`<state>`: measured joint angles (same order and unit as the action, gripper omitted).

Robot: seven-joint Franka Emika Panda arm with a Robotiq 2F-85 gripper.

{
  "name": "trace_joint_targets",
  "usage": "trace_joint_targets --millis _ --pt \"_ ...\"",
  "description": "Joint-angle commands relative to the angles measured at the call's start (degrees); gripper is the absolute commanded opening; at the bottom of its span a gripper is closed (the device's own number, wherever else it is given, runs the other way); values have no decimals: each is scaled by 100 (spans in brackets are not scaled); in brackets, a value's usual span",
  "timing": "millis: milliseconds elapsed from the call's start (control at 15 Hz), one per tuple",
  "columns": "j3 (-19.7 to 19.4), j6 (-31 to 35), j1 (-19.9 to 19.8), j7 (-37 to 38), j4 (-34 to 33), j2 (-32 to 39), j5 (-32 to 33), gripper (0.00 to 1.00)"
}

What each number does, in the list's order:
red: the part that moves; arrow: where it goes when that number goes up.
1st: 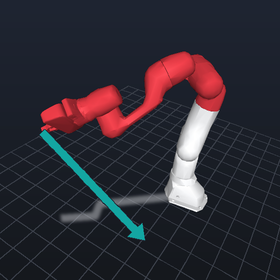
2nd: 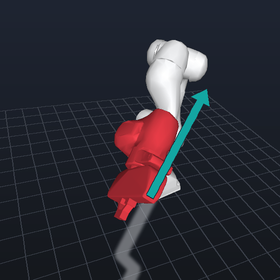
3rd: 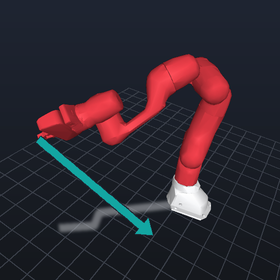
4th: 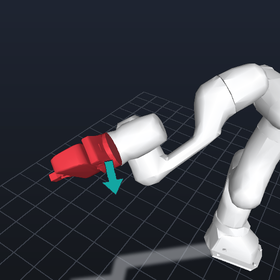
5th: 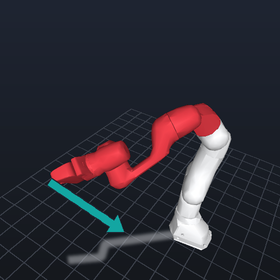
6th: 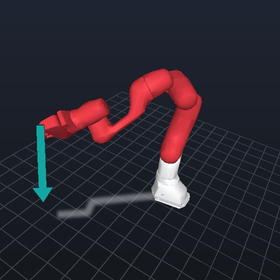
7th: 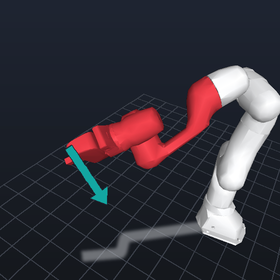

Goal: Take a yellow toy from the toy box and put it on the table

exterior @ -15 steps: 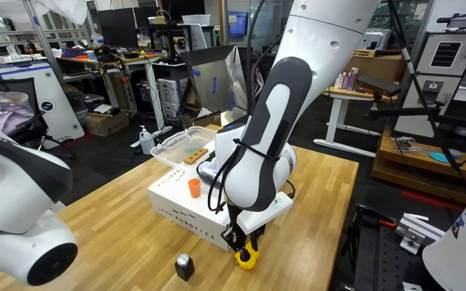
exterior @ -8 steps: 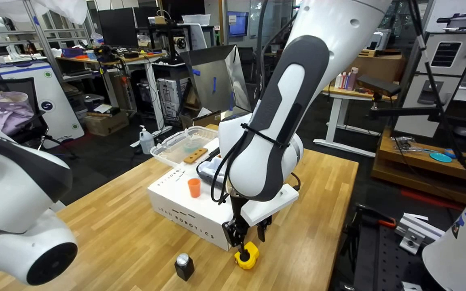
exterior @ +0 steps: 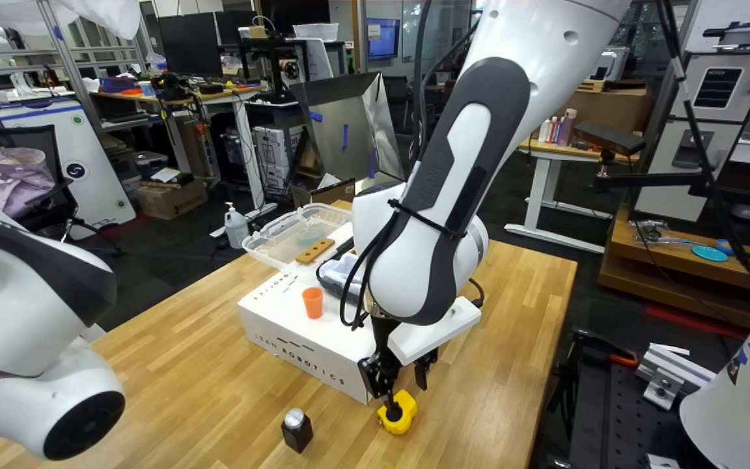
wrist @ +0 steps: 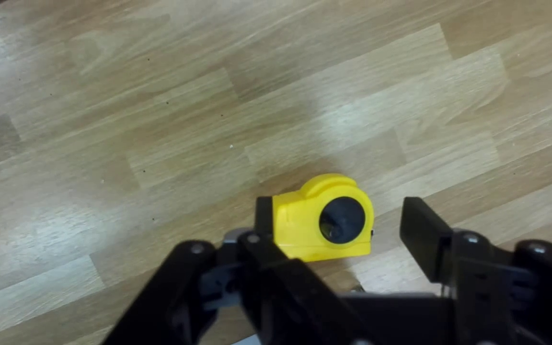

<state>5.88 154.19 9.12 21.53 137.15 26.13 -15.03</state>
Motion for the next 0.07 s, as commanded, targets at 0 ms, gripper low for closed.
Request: trace_joint_targets --millis 0 --pt "-22 -20 23 -11 -12 -1 -16 70"
